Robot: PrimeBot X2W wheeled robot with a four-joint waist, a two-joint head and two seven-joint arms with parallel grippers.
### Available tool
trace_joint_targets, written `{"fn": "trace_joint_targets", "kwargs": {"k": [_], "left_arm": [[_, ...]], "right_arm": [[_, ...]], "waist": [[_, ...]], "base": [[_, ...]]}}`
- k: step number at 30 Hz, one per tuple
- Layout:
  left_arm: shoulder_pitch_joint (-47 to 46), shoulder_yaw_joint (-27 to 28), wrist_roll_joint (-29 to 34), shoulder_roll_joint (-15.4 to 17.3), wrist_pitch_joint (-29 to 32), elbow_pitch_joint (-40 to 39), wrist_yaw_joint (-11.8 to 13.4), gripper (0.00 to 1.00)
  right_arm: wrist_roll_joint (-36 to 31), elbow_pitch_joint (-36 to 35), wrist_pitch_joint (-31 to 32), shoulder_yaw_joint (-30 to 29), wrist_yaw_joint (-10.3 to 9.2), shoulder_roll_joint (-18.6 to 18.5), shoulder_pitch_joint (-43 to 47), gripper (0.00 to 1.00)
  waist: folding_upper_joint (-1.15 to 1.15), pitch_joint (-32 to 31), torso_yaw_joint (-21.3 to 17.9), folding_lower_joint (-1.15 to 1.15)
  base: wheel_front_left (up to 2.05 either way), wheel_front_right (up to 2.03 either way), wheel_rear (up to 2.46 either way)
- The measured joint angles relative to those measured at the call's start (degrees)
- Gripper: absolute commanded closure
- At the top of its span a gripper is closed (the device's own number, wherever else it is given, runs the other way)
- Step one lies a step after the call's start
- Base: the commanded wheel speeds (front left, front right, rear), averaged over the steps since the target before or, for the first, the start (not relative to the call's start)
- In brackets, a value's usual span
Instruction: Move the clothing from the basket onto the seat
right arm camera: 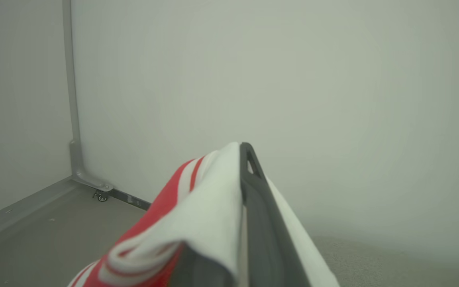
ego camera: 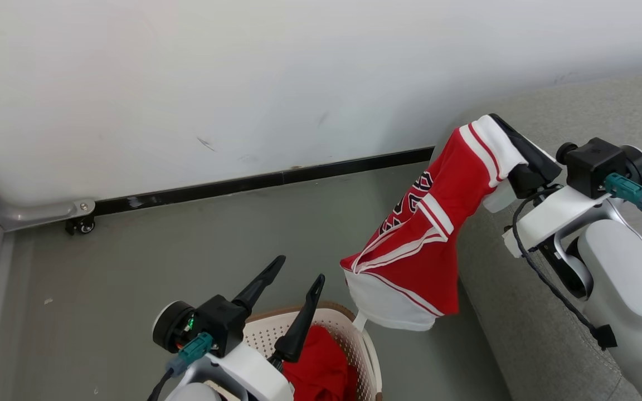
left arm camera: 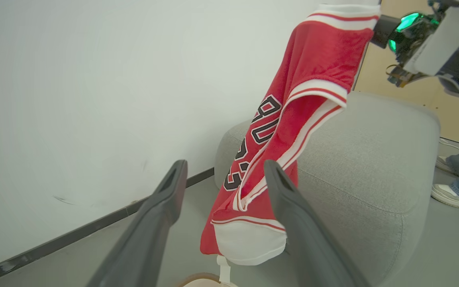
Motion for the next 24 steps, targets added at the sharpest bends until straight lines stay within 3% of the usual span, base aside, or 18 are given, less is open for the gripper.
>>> {"fn": "trace_joint_targets", "kwargs": {"k": [19,24], "left_arm": [[2.26,-4.42,-1.61,0.38,-0.49,-4.65,-0.01,0.0],[2.29,-4.74,-1.69,0.77,-0.51,-5.65,-0.01,0.0]], "right_arm": [[0.03,-1.76,0.0,-1.77,0.0,-2.92,0.02,1.0],[0.21,-2.46,0.64,-2.88,0.0,-5.16,-1.84,1.0]], "waist": [[0.0,-1.04,-3.79,0.0],[0.0,-0.92,-5.22,0.0]], "base": [[0.0,0.0,0.0],[0.0,0.0,0.0]]}}
